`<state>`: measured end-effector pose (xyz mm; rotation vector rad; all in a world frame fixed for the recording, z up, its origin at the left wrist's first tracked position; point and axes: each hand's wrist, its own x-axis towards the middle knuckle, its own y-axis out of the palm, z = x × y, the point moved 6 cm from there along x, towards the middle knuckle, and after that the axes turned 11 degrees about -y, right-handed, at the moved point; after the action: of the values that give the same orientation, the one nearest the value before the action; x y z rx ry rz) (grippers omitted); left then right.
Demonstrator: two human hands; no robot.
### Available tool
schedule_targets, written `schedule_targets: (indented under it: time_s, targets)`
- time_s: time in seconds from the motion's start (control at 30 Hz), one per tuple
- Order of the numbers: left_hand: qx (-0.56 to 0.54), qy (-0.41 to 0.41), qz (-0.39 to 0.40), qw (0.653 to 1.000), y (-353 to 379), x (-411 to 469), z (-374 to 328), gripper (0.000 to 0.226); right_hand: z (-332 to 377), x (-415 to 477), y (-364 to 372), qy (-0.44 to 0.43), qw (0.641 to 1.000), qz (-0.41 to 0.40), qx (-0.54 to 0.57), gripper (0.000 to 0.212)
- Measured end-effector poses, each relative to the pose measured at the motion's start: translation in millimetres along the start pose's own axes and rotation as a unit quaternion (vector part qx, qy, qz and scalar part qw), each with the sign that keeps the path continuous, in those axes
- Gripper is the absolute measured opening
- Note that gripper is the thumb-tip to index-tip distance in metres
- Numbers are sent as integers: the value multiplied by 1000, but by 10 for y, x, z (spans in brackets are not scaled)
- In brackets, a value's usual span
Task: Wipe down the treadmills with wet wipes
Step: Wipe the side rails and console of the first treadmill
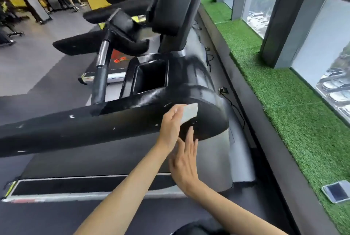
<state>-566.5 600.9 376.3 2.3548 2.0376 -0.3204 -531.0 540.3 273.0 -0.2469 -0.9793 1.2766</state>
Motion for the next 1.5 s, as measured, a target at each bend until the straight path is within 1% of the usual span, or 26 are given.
schedule_targets:
  time_s: [0.07,0.13,0.2,0.27,0.33,0.4,0.47,0.53,0.6,0.67,0.73,0.8,0.87,0.97,1.03,1.07,1.13,1.17,1.2,1.27,1.3,1.33,1.37,1.4,1.47,1.5]
  targets:
    - [-148,-94,-28,984,-381,-59,130,20,197,62,140,-47,999,17,-19,72]
    - [-326,-174,-52,928,-783,-153,311,23,362,153,251,-83,996,26,-30,76]
    - [-448,-181,-52,874,-1181,-279,441,29,489,251,326,-108,992,40,-49,78]
    - [-480,-158,-75,860,-1572,-378,547,25,571,350,376,-130,987,59,-75,81]
    - [-445,-150,-168,867,-1940,-438,646,24,652,437,405,-172,975,76,-117,79]
    - [-372,-136,-319,861,-2264,-521,714,20,715,495,423,-220,955,93,-175,73]
    - [-278,-34,-460,843,-2483,-627,630,22,719,558,420,-235,943,96,-213,75]
    - [-133,77,-526,837,-2441,-675,477,31,664,641,369,-216,945,79,-233,77]
    - [44,125,-524,841,-2173,-517,465,36,605,719,298,-207,943,63,-251,75]
    - [210,112,-466,852,-1754,-285,588,44,562,752,267,-228,934,66,-268,78]
    - [358,116,-408,832,-1417,-153,732,56,542,757,244,-250,926,70,-276,76]
    - [449,151,-378,795,-1376,-135,854,76,548,765,223,-251,924,67,-279,69]
    - [456,118,-410,781,-1619,-148,871,81,549,766,243,-252,924,65,-281,68]
    - [372,25,-501,781,-1878,-211,744,63,557,755,288,-261,922,56,-281,68]
    - [344,57,-478,806,-1707,-189,620,48,549,760,306,-261,923,51,-279,75]
    - [363,103,-447,811,-1570,-174,582,43,545,763,312,-258,924,52,-278,79]
    - [406,184,-420,791,-1420,-182,568,49,539,763,314,-253,926,52,-277,79]
    - [423,177,-433,776,-1449,-159,644,55,540,761,312,-251,927,51,-275,75]
    - [380,138,-456,793,-1547,-134,708,59,538,764,313,-246,929,51,-271,73]
    - [270,37,-533,801,-1704,-190,746,62,522,768,324,-238,931,53,-270,72]
    - [248,1,-556,793,-1692,-239,718,58,514,769,328,-237,932,54,-269,72]
    - [236,-13,-544,805,-1659,-225,676,47,507,770,329,-239,931,53,-269,71]
    - [268,14,-509,818,-1588,-207,591,30,508,772,327,-242,931,52,-269,71]
    - [307,76,-460,830,-1487,-208,546,20,507,772,324,-246,929,53,-270,71]
    - [404,157,-398,808,-1348,-192,553,34,502,772,320,-248,928,57,-272,70]
    - [413,146,-414,798,-1452,-184,651,47,501,774,320,-249,928,61,-272,71]
